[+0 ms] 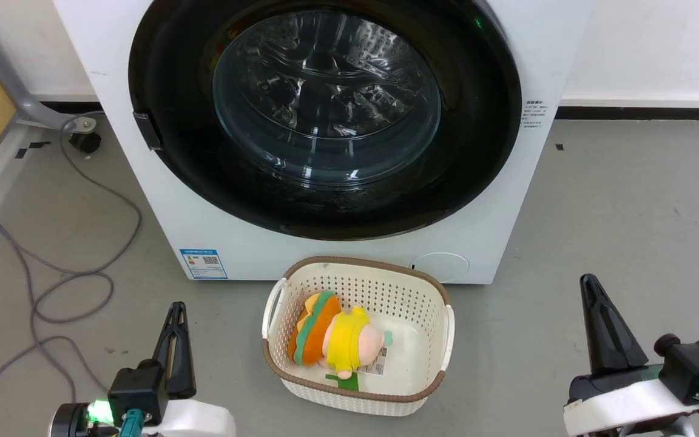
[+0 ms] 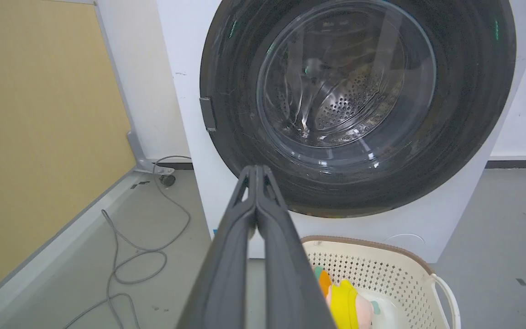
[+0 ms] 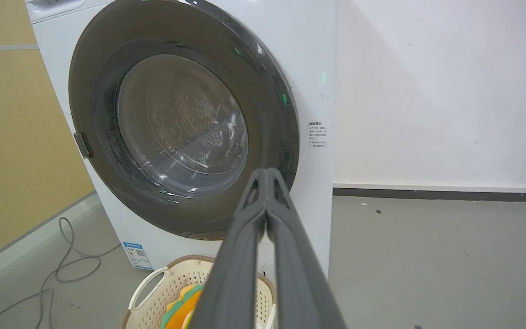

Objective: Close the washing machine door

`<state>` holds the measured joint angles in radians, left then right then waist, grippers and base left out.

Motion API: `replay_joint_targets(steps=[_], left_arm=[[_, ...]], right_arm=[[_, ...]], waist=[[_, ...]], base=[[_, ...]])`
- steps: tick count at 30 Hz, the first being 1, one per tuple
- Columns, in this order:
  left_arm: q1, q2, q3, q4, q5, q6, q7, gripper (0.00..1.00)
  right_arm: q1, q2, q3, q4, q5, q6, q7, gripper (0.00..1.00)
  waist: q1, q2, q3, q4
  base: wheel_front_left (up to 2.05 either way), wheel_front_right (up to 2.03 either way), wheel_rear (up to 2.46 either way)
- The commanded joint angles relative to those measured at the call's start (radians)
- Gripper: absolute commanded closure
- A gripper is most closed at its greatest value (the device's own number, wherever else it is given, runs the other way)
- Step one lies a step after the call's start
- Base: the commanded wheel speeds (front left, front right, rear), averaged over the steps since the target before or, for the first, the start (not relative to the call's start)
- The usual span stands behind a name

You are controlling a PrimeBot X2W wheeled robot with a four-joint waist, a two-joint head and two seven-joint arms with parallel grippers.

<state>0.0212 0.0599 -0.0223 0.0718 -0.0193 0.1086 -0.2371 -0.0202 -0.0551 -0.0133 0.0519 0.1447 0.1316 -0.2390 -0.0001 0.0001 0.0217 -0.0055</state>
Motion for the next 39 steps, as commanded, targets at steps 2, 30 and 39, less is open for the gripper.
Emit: replay_joint_targets(steps=[2,30,39], left_arm=[[-0.002,0.0,0.002,-0.005,0.002,-0.008,0.006,1.0],[-0.007,-0.002,0.007,-0.022,0.006,-0.033,0.063,1.0],[-0.008,-0.003,0.008,-0.027,0.008,-0.041,0.082,1.0]], right_arm=[[0.002,0.0,0.001,-0.005,-0.01,0.0,0.007,1.0],[0.006,0.002,0.004,-0.017,-0.043,0.0,0.064,1.0],[0.008,0.002,0.005,-0.02,-0.054,0.0,0.083,1.0]], waist=[[0.0001,-0.0001,0.0,0.0],[0.0001,-0.0001,-0.006,0.001],[0.0001,-0.0001,-0.007,0.002]], base=[[0.0,0.0,0.0],[0.0,0.0,0.0],[0.0,0.0,0.0]])
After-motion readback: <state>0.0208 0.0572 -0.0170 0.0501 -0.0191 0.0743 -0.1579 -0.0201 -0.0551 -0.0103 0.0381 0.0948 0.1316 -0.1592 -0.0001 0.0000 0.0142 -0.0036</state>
